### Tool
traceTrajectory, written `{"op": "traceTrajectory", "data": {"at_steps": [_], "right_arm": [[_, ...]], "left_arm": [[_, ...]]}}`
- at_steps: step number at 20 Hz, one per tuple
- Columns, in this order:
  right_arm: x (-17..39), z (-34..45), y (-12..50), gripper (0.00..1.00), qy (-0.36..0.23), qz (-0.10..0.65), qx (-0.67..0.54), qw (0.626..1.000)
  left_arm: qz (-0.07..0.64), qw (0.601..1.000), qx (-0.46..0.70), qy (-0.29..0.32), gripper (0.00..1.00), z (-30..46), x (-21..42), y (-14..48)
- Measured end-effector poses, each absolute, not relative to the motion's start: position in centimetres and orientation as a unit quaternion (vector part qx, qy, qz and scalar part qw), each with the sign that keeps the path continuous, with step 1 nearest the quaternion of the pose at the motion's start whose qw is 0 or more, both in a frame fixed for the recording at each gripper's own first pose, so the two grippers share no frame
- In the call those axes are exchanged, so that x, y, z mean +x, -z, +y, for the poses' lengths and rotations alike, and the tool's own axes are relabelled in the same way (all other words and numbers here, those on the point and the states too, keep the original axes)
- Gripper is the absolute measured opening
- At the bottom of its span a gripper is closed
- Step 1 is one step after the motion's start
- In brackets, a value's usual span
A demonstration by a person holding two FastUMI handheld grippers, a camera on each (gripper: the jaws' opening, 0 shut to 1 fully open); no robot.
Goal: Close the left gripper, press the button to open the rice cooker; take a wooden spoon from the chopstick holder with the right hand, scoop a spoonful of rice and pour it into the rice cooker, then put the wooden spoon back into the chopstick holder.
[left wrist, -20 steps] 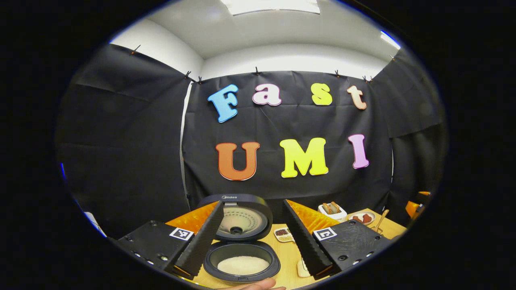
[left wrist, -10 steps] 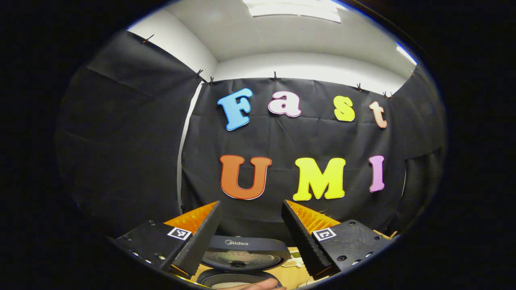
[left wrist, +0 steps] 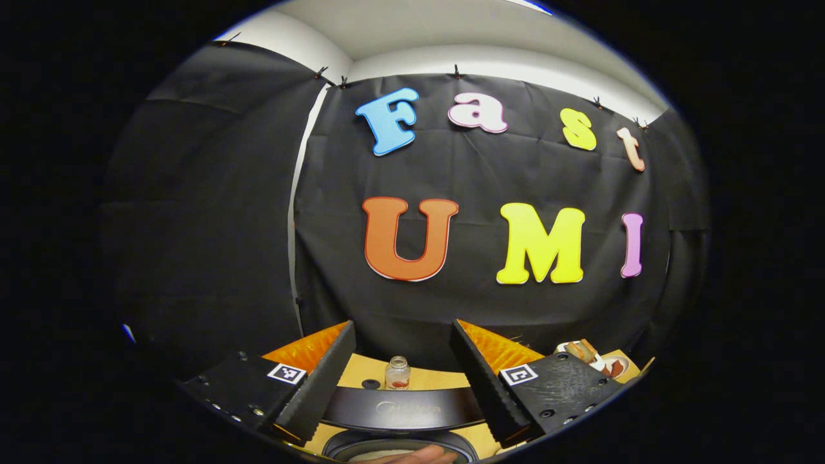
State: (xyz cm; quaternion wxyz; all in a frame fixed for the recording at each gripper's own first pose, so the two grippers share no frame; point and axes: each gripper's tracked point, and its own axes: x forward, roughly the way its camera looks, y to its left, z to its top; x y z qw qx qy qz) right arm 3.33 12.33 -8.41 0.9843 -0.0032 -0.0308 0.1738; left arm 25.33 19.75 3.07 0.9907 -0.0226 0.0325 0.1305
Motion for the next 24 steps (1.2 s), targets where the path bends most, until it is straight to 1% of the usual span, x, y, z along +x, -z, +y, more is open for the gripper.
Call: {"op": "traceTrajectory", "data": {"at_steps": [1,2,3,4,6,11,13,17,21,24], "right_arm": [[3.2,12.1,8.2,1.0,-0.17,-0.033,-0.005,0.985],[3.0,12.1,8.0,1.0,-0.168,-0.033,-0.007,0.985],[2.6,12.0,7.9,1.0,-0.167,-0.035,-0.008,0.985],[2.1,12.0,7.7,1.0,-0.167,-0.035,-0.009,0.985],[0.9,12.0,7.2,1.0,-0.173,-0.039,-0.009,0.984],[-2.0,11.1,7.0,1.0,-0.172,-0.037,-0.011,0.984],[-3.2,11.1,7.3,1.0,-0.176,-0.033,-0.011,0.984],[-5.4,11.8,8.1,1.0,-0.193,-0.021,-0.009,0.981],[-8.0,12.3,8.0,1.0,-0.206,-0.016,-0.033,0.978],[-10.1,12.0,8.0,1.0,-0.208,-0.023,-0.034,0.977]], "left_arm": [[0.056,0.989,-0.018,-0.132,0.94,19.6,25.2,-1.9],[0.063,0.989,-0.013,-0.136,0.94,19.9,25.1,-1.5],[0.062,0.989,-0.019,-0.136,1.0,19.9,25.4,-1.9],[0.081,0.986,-0.023,-0.142,0.96,20.0,25.0,-1.4],[0.094,0.985,-0.024,-0.14,0.98,19.7,24.4,-0.8],[0.109,0.984,-0.026,-0.138,0.98,18.7,21.1,0.4],[0.125,0.982,-0.024,-0.137,0.98,18.1,19.7,1.5],[0.156,0.978,-0.027,-0.136,0.98,17.0,16.6,4.8],[0.209,0.969,-0.028,-0.131,0.97,15.9,13.5,9.8],[0.22,0.966,-0.037,-0.129,0.98,15.3,11.8,12.1]]}}
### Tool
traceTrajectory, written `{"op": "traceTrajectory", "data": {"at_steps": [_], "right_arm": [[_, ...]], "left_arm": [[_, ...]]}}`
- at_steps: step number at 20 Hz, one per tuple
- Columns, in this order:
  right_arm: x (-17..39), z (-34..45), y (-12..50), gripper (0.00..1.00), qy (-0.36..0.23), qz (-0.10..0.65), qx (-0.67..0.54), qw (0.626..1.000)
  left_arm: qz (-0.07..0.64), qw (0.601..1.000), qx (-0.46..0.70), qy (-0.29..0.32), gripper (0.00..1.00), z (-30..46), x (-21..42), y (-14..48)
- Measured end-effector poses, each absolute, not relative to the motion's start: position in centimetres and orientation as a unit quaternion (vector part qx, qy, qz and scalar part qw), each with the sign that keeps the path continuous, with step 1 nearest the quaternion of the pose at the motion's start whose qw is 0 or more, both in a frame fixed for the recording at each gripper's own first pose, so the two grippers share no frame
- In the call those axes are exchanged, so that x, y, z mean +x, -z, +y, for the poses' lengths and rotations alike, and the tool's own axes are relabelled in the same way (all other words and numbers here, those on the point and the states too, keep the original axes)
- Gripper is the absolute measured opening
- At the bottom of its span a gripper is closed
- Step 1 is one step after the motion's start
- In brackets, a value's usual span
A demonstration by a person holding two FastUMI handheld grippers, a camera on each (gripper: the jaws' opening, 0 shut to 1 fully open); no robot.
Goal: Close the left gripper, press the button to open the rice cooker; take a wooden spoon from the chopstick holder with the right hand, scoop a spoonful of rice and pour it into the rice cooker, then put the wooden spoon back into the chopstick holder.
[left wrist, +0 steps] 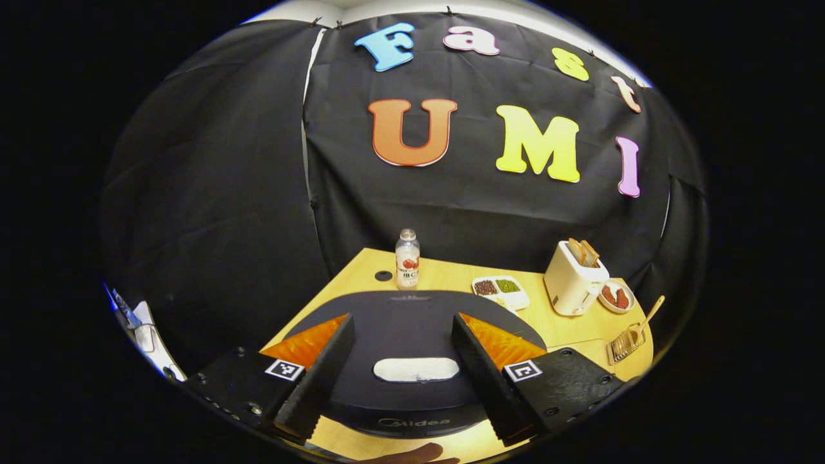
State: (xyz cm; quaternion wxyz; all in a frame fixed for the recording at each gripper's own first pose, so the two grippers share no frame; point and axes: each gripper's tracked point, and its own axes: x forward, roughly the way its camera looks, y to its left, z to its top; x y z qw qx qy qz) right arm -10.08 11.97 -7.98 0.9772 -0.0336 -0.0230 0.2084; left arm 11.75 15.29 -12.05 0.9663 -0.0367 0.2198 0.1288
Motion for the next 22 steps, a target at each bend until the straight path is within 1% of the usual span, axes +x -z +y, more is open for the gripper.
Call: {"op": "traceTrajectory", "data": {"at_steps": [2,7,14,19,22], "right_arm": [[-11.2,11.6,8.2,1.0,-0.209,-0.022,-0.04,0.977],[-13.2,11.4,7.7,1.0,-0.221,-0.033,-0.047,0.974],[-14.2,11.3,8.2,1.0,-0.224,-0.031,-0.044,0.973],[-14.1,10.9,8.5,1.0,-0.221,-0.03,-0.041,0.974],[-14.1,11.4,9.1,1.0,-0.222,-0.022,-0.037,0.974]], "left_arm": [[0.225,0.966,-0.028,-0.122,0.98,14.6,11.0,13.4],[0.275,0.953,-0.036,-0.122,0.98,13.9,8.7,17.2],[0.333,0.933,-0.042,-0.129,0.98,13.1,6.8,18.2],[0.327,0.936,-0.037,-0.124,0.99,13.1,6.6,18.0],[0.289,0.95,-0.027,-0.118,0.99,13.1,7.0,17.5]]}}
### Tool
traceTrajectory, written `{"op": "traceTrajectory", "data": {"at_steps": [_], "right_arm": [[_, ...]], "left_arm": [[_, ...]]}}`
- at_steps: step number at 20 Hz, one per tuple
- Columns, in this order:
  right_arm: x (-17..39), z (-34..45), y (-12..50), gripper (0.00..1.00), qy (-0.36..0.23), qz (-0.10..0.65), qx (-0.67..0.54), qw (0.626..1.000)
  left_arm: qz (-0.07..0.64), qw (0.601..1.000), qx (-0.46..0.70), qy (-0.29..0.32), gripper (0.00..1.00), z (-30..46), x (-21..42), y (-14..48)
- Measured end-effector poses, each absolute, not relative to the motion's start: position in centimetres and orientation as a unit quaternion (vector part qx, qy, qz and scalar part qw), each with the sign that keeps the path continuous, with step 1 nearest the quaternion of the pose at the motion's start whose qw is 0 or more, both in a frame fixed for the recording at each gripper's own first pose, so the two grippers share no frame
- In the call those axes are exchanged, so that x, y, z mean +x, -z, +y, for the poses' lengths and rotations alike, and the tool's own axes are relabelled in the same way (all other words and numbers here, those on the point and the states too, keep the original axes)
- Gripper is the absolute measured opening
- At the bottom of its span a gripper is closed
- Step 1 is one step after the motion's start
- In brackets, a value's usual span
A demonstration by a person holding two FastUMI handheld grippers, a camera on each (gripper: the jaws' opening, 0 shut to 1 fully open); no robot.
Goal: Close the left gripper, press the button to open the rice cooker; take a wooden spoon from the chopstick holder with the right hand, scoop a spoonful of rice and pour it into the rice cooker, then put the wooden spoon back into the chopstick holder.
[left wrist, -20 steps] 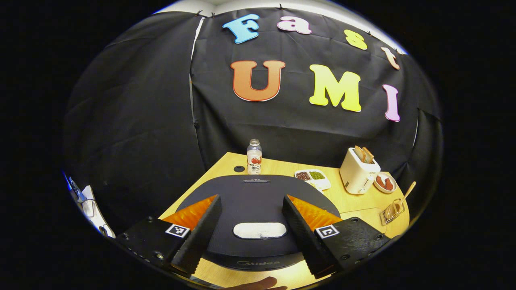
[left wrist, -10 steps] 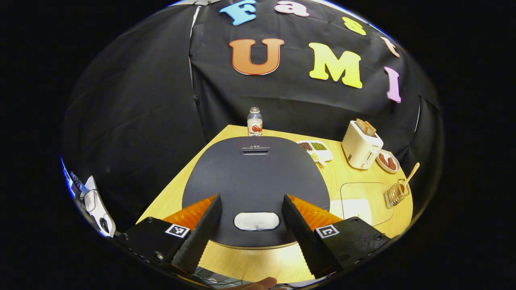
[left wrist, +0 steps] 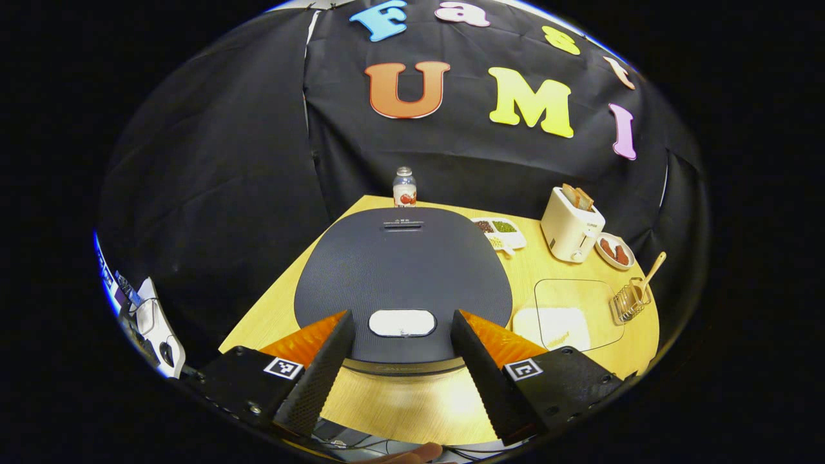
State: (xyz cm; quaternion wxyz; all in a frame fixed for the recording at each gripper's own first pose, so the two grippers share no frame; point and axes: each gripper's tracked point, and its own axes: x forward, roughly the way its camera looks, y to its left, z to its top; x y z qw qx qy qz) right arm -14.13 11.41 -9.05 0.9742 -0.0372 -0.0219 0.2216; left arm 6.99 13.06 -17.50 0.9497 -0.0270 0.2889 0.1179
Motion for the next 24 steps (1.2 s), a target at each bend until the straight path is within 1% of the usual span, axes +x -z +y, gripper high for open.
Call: {"op": "traceTrajectory", "data": {"at_steps": [6,14,17,18,24], "right_arm": [[-13.8,11.5,9.9,1.0,-0.219,-0.01,-0.047,0.974],[-12.5,8.8,10.0,1.0,-0.18,0.002,-0.038,0.983],[-12.3,8.1,9.8,1.0,-0.172,0.004,-0.034,0.984],[-12.1,7.8,9.6,1.0,-0.17,0.002,-0.035,0.985],[-11.3,6.4,8.6,1.0,-0.155,-0.004,-0.027,0.988]], "left_arm": [[0.205,0.972,-0.011,-0.112,0.99,13.1,7.3,17.0],[0.127,0.985,0.001,-0.115,0.99,13.8,6.3,18.0],[0.115,0.986,-0.002,-0.121,0.99,13.7,6.2,18.1],[0.112,0.986,0.002,-0.124,1.0,13.7,6.4,18.1],[0.107,0.984,0.007,-0.141,0.95,13.3,5.3,16.9]]}}
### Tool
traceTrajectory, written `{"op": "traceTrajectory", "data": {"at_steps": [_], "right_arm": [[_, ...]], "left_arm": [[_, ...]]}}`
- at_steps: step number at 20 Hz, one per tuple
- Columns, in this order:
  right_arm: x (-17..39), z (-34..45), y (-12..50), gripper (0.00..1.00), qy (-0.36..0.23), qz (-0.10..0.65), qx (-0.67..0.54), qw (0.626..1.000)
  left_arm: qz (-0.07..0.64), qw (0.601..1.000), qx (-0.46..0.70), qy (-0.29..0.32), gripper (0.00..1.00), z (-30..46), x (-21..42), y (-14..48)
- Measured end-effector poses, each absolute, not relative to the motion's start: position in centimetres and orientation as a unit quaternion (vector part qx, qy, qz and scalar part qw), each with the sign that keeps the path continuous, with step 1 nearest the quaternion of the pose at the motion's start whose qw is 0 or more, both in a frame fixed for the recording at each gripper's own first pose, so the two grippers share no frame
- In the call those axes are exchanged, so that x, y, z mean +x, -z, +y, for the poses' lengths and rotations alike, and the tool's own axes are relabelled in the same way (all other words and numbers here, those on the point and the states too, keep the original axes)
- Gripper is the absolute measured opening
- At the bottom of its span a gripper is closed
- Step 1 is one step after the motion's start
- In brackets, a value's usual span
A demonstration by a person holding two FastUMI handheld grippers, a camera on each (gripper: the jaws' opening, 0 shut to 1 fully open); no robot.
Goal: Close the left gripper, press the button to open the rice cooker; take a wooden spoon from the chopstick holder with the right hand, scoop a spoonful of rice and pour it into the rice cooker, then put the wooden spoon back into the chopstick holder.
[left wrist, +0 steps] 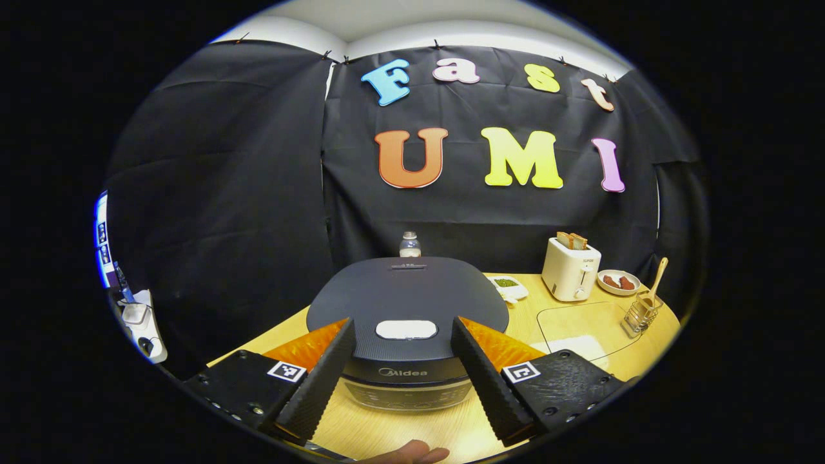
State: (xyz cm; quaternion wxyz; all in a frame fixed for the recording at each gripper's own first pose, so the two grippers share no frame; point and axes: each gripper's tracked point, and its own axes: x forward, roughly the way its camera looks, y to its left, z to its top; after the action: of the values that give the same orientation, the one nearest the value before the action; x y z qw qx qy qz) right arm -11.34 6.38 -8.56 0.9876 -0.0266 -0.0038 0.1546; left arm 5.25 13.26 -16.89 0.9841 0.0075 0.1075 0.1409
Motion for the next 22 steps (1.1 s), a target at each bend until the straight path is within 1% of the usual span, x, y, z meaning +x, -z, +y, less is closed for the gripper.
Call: {"op": "traceTrajectory", "data": {"at_steps": [2,5,11,15,18,22], "right_arm": [[-11.3,6.0,8.1,1.0,-0.151,-0.005,-0.02,0.988],[-11.2,5.4,7.6,1.0,-0.143,-0.007,-0.015,0.99],[-11.3,3.8,6.9,1.0,-0.125,-0.003,-0.012,0.992],[-11.6,2.7,6.3,1.0,-0.115,-0.005,-0.005,0.993],[-11.7,2.0,6.5,1.0,-0.101,0.0,0.005,0.995],[-12.2,2.0,6.8,1.0,-0.092,0.01,0.0,0.996]], "left_arm": [[0.099,0.986,0.015,-0.135,0.95,12.1,3.7,15.2],[0.085,0.984,0.038,-0.15,0.95,11.8,1.5,12.9],[0.056,0.991,0.028,-0.115,0.95,7.2,-3.8,8.4],[0.017,0.996,0.0,-0.093,0.95,4.6,-8.4,5.2],[-0.023,0.996,0.007,-0.092,0.95,3.9,-11.3,3.3],[-0.031,0.996,0.019,-0.082,0.96,2.2,-14.9,4.1]]}}
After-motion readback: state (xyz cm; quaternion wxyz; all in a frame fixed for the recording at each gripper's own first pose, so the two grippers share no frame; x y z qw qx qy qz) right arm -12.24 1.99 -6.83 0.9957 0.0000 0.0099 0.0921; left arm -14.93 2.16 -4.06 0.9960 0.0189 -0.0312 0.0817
